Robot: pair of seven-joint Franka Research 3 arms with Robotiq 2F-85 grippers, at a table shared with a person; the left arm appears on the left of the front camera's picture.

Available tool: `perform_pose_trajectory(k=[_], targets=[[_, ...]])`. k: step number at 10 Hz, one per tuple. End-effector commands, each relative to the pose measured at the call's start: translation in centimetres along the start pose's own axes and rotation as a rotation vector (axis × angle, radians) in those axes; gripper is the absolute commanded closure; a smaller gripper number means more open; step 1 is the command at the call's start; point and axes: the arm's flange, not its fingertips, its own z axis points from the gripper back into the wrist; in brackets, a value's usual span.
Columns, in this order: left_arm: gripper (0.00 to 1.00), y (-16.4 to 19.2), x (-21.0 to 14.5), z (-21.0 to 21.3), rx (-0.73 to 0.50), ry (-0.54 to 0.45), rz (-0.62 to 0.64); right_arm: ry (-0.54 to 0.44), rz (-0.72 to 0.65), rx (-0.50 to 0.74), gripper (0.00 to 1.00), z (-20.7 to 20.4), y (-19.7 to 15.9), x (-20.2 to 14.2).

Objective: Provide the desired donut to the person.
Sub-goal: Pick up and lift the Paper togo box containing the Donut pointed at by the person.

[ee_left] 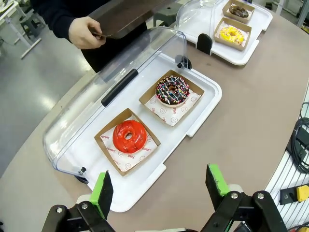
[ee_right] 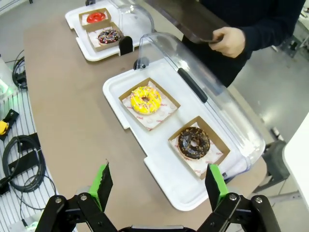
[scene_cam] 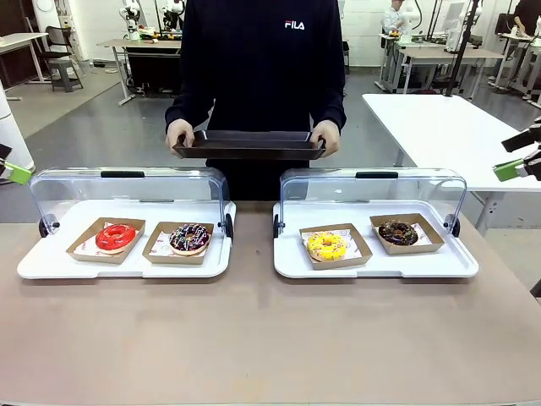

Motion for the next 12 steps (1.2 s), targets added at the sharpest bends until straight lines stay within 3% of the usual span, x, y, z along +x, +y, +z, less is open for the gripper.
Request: perform_pose_trajectory(k=[1, 11, 12], targets=[[0.00, -0.15, -1.07, -0.43, -0.007, -0.032, -0.029, -0.038, 0.029, -0.007, 0.00, -0.61, 0.46, -0.55], [0.00, -0.12, -0.75, -0.09, -0.013, -0.102, -0.056, -0.080, 0.056, 0.001, 0.00, -0.70, 0.79, 0.00], [0.00, -0.32, -0.75, -0.36, -0.051, -0.098, -0.083, -0.021, 0.045, 0.003, 0.00, 0.10, 0.34, 0.39]])
